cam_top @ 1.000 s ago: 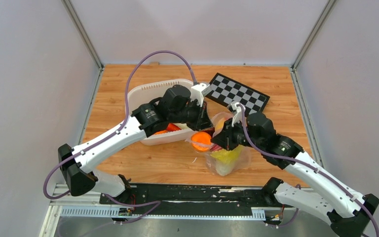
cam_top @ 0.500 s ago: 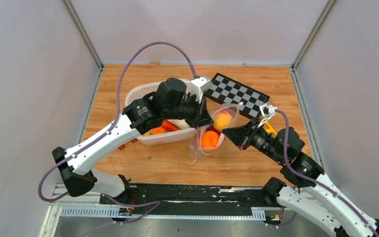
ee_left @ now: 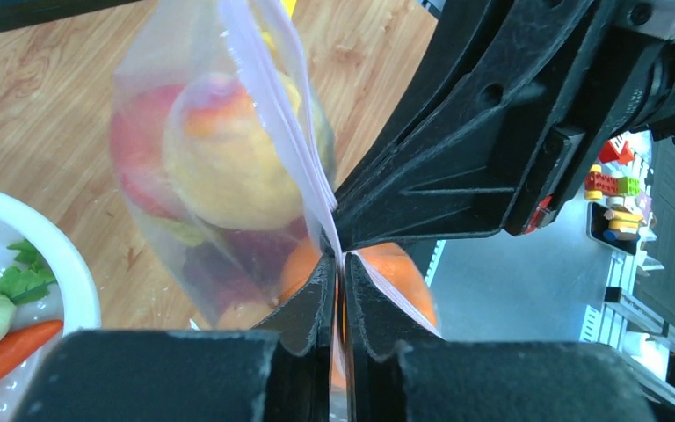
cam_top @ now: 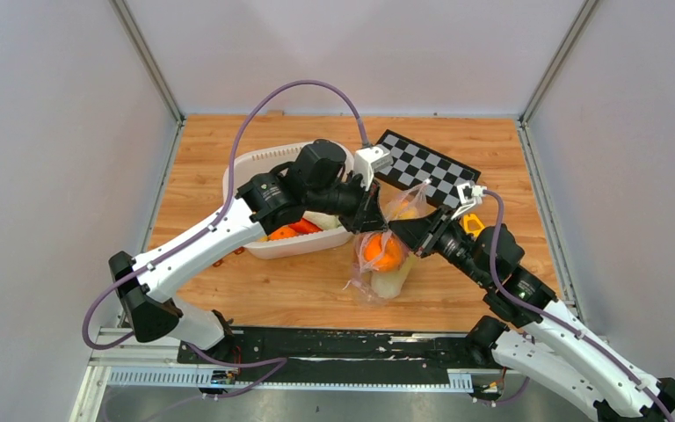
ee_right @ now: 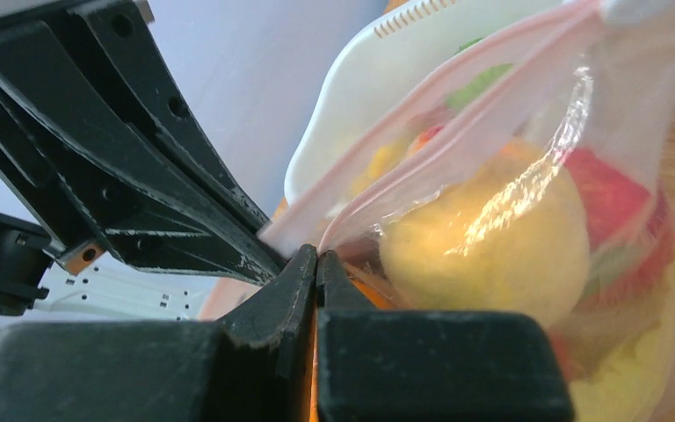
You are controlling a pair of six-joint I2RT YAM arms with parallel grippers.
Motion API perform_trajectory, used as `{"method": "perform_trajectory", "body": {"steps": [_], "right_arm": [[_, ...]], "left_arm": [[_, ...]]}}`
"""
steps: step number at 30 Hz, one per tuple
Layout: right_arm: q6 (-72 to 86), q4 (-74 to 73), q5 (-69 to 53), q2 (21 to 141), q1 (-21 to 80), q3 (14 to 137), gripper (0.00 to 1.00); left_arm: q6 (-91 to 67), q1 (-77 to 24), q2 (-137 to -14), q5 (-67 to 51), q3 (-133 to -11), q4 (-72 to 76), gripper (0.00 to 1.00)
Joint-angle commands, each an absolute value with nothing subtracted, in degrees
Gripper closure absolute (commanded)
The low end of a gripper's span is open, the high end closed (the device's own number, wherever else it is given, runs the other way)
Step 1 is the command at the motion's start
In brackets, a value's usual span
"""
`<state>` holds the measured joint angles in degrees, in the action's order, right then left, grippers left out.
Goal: Place the food in the zip-top bag and seal the zipper
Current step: Adjust the zipper food storage bag at the center of the board.
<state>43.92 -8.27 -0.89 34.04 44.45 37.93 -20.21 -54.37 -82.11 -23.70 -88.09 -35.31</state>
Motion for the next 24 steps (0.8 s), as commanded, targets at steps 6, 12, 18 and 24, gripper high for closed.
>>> {"method": "perform_trajectory", "body": {"steps": [6,12,18,24], "right_arm": [[46.12,1.68,4.67,32.66,44.27,36.17,1.00],[46.59,2.24,4.07,34.74,44.26,35.97,1.00],[46.85,0.49,6.55,34.37,44.21,35.71,1.00],[46.22,0.92,6.07,33.87,44.27,35.87,1.00]], "left_arm": [[-18.42,-54.93,-81.86,-23.79,-89.57,-33.03,0.63],[-18.50,-54.92,-82.65,-26.27,-90.18,-31.85,0.46],[-17.05,-54.93,-80.97,-21.25,-89.90,-34.67,0.38],[-13.90,-54.89,-78.05,-17.58,-90.81,-37.70,0.31]]}}
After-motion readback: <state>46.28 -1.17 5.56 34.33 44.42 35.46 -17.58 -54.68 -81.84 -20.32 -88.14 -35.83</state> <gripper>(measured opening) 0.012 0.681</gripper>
